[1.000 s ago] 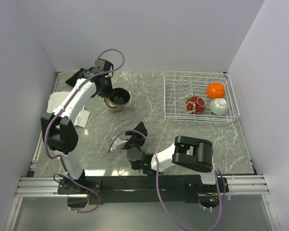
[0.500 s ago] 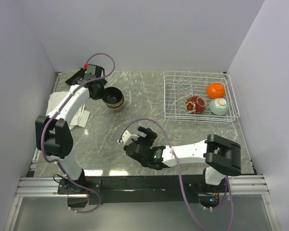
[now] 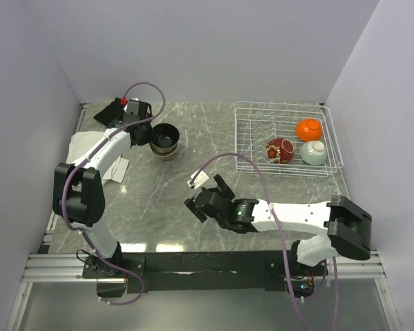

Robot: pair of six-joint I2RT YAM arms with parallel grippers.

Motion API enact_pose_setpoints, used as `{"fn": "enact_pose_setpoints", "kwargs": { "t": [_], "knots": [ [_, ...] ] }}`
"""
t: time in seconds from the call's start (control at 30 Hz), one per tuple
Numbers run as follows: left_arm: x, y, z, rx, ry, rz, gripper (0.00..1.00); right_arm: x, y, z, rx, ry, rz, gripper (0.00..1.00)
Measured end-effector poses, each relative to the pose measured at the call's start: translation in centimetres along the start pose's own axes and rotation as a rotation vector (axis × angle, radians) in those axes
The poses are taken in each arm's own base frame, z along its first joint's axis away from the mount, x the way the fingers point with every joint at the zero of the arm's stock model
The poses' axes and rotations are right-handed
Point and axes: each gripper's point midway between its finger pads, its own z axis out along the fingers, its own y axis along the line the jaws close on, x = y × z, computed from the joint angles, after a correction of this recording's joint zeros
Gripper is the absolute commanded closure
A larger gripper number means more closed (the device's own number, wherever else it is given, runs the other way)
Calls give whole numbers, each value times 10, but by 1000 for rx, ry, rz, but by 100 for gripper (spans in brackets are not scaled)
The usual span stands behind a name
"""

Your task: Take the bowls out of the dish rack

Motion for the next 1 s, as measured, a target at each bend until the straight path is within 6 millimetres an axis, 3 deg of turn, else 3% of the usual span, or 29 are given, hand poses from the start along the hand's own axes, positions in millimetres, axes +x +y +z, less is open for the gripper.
{"fn": "enact_pose_setpoints", "kwargs": {
  "t": [0.17, 0.47, 0.7, 1.0],
  "knots": [
    [4, 1, 11, -2, -1, -14, 94, -2, -8, -6, -12, -4, 74, 0],
    [6, 2, 25, -2, -7, -30, 60, 3, -25, -9, 7, 1, 153, 0],
    [6, 0, 23, 4, -17, -30, 62, 0, -38, -9, 32, -11, 197, 0],
    [7, 13, 12, -52, -11, -12, 63, -1, -54, -5, 66, -7, 215, 0]
  ]
}}
